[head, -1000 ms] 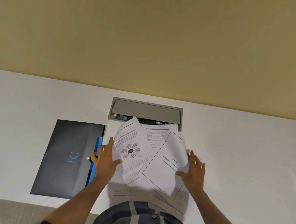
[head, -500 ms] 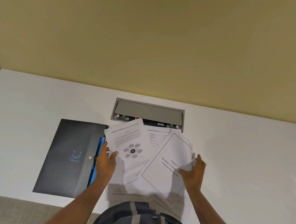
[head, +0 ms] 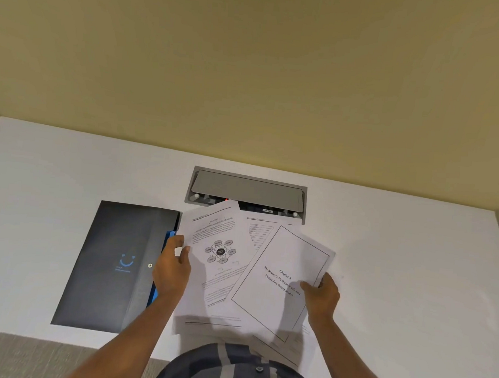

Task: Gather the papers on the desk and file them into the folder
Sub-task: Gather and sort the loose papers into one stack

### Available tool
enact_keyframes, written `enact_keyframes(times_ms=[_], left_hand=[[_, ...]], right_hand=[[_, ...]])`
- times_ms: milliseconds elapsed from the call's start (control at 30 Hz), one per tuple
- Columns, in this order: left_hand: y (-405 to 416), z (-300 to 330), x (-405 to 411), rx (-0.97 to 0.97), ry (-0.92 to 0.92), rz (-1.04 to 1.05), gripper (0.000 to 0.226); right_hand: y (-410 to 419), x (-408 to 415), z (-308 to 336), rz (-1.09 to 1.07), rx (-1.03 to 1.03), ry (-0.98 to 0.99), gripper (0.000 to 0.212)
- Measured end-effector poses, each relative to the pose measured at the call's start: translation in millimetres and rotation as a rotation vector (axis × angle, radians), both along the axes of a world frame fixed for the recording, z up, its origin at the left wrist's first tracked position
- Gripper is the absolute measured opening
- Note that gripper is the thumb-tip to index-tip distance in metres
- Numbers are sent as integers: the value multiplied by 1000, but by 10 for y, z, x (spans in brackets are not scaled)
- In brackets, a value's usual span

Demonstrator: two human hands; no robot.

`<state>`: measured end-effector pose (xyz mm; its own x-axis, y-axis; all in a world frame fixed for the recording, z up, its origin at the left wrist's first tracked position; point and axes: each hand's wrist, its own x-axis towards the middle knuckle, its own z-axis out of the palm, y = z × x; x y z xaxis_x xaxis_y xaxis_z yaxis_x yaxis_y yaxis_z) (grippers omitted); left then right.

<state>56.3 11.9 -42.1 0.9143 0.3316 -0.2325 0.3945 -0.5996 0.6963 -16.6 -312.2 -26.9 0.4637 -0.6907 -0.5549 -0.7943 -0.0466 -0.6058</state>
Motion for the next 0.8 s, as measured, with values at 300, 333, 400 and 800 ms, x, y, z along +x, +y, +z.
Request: enact_keyframes(times_ms=[300, 333, 400, 800], left_hand=[[-80, 80, 83, -199, -51, -9, 27], [-87, 79, 77, -272, 13, -4, 26], [-86, 51, 56, -360, 93, 4, 29], [-94, -40, -316, -421, 248, -3, 40]], right_hand=[[147, 92, 65, 148, 25, -66, 23], [193, 121, 91, 172, 30, -78, 21], [277, 186, 118, 235, 40, -93, 22], [816, 335, 118, 388, 191, -94, 25]])
